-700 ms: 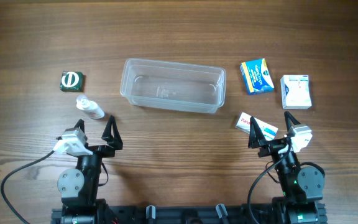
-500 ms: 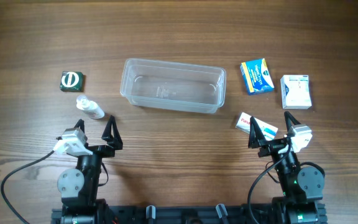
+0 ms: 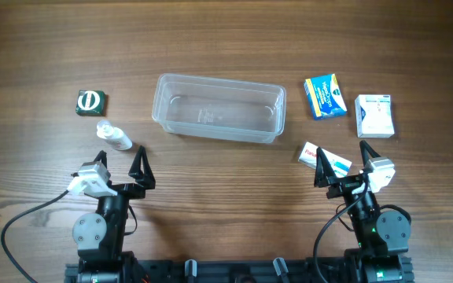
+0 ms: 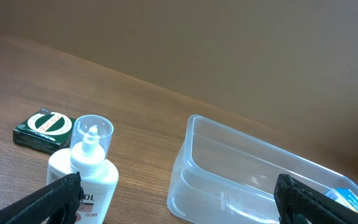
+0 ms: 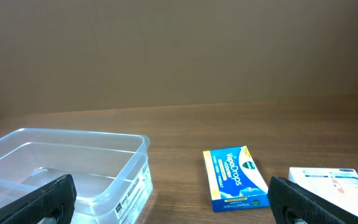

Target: Pack container

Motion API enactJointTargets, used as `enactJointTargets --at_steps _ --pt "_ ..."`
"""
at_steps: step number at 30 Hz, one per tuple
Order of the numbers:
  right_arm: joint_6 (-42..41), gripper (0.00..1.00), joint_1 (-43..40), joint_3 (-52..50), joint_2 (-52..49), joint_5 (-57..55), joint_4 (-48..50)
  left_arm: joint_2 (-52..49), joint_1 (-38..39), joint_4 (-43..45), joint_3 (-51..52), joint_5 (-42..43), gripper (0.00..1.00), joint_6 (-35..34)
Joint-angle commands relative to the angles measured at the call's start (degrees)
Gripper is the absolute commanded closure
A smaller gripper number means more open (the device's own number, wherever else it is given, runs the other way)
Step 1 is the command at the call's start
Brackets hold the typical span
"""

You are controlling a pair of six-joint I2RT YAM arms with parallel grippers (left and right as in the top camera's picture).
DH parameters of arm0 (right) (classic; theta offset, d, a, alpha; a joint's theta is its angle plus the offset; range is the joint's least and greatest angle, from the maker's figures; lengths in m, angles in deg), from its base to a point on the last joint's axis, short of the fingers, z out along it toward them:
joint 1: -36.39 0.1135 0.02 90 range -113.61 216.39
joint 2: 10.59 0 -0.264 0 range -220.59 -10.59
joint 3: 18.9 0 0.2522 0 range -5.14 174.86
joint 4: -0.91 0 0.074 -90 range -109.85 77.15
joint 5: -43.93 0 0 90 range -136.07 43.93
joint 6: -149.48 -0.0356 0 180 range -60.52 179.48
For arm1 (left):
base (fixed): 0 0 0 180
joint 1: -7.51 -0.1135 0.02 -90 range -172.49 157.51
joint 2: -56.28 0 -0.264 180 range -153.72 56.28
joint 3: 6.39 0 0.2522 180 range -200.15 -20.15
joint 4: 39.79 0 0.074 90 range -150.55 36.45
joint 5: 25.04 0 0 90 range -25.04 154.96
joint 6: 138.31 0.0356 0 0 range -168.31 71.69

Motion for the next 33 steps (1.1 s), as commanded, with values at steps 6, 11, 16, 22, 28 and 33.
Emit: enactJointTargets --at_steps 6,11,16,22,28,33 --pt "0.72 0.00 -0.33 -0.09 0.20 0.28 0.17 0.42 -0.48 -0.39 0.26 -0.55 0.00 -0.11" --pt "0.76 0.00 -0.33 -0.09 0.20 -2.82 0.07 0.42 -0.48 -0.39 0.26 -0.55 0.00 -0.11" --pt "0.72 0.00 -0.33 -0.09 0.20 -7.13 0.22 0.42 -0.48 -0.39 0.26 -0.57 0.00 -0.11" --pt "0.79 0.00 -0.33 0.42 0.13 -6.45 -0.15 0.42 -0.48 -0.39 0.26 -0.57 0.00 -0.11" --pt "3.52 0.00 -0.35 8.02 -6.40 -13.03 -2.03 0.42 -0.48 -0.39 0.26 -0.57 0.00 -0.11" --pt "5.31 0.00 -2.01 22.40 -24.15 -13.20 -3.78 0.42 -0.48 -0.39 0.26 -0.55 0.00 -0.11"
